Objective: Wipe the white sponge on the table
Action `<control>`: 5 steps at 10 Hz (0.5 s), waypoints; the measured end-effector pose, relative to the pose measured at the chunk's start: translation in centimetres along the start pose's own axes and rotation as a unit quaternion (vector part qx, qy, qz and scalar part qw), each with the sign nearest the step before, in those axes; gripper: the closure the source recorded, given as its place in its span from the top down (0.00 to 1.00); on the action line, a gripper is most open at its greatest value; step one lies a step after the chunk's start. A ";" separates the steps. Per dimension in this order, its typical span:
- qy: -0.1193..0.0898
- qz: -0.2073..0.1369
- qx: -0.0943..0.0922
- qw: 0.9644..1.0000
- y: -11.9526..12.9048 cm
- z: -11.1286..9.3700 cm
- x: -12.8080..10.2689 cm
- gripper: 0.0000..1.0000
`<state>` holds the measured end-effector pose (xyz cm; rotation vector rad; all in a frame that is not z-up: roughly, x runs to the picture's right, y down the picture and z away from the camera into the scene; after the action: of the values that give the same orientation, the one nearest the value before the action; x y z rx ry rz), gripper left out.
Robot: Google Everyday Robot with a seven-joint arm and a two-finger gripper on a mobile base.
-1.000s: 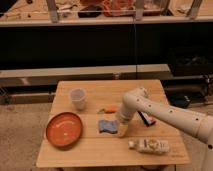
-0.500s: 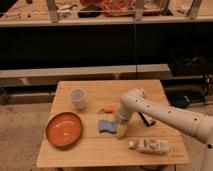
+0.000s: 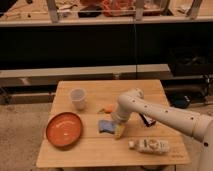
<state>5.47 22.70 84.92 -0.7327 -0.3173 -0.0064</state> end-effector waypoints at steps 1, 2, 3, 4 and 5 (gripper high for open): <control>-0.004 0.000 0.000 1.000 0.0 0.0 -0.1 0.80; -0.011 0.001 -0.001 1.000 0.0 0.0 -0.1 0.80; -0.023 0.001 -0.002 1.000 0.0 -0.2 -0.1 0.80; -0.031 0.001 -0.003 1.000 0.0 -0.4 -0.1 0.80; -0.035 0.001 -0.003 0.999 0.1 -0.5 -0.1 0.80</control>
<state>5.48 22.39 84.49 -0.7410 -0.3838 0.0193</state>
